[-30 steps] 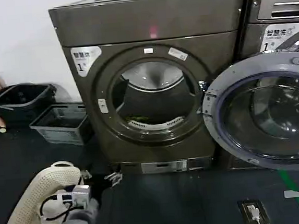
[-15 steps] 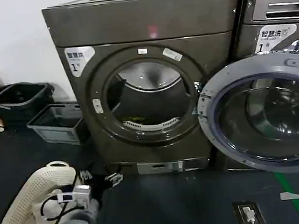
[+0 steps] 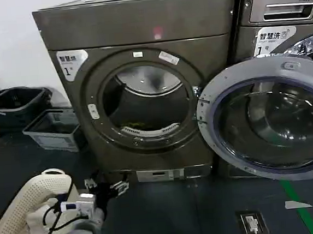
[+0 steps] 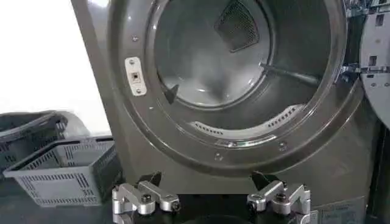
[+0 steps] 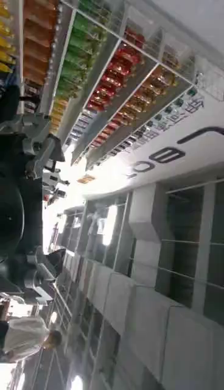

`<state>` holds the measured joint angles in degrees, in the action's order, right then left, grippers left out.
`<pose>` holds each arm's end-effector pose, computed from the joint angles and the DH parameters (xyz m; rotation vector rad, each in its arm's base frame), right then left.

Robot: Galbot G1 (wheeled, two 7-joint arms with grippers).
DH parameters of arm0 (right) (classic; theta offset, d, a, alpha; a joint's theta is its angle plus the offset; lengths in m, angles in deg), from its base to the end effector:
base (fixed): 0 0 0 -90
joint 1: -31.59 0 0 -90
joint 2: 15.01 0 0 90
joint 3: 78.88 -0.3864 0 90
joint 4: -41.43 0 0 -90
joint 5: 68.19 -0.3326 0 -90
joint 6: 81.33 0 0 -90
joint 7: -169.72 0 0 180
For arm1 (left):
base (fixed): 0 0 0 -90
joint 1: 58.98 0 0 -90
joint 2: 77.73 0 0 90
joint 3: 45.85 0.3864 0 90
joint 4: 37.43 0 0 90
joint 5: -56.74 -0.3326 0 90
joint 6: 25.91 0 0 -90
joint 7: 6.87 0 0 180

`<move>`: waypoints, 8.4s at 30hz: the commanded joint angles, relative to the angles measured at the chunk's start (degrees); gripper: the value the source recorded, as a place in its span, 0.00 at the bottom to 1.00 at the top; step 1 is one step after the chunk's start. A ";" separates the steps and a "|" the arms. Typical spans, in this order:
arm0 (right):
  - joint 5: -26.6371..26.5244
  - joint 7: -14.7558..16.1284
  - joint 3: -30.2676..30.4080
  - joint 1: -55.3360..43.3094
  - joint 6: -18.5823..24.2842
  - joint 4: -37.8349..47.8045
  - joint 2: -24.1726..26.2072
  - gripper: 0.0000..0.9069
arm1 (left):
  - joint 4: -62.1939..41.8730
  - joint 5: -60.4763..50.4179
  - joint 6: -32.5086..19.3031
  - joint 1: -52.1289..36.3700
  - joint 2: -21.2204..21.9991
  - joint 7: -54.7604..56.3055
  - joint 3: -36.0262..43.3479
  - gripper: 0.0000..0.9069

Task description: Grasp the clothes from the dryer.

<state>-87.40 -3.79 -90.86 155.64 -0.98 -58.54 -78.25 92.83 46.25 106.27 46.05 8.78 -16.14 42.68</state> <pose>-0.1399 -0.4342 -0.0856 1.8275 2.2222 -0.7689 0.2008 0.0169 -0.2307 -0.0561 -2.8202 -0.2739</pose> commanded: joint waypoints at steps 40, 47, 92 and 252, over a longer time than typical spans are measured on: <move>-3.84 -1.05 -0.26 0.04 0.83 -0.68 -1.04 1.00 | 0.32 -0.11 2.81 0.36 -0.04 -0.19 0.11 1.00; -4.21 -1.08 -0.40 0.11 0.83 -0.76 -0.97 1.00 | 0.21 -0.11 2.81 0.02 -0.22 -0.14 -0.01 1.00; -5.45 -0.81 -1.07 0.50 1.00 -0.53 -1.21 1.00 | -0.31 -0.20 2.81 0.17 0.10 -0.38 0.24 1.00; -2.81 -0.08 1.91 -0.58 3.42 1.05 -2.07 1.00 | -49.96 -51.68 -57.29 -36.68 -9.97 -68.05 6.45 1.00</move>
<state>-90.26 -3.86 -89.00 155.17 2.40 -57.43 -80.29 47.60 -5.04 48.31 9.79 -1.15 -84.08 49.01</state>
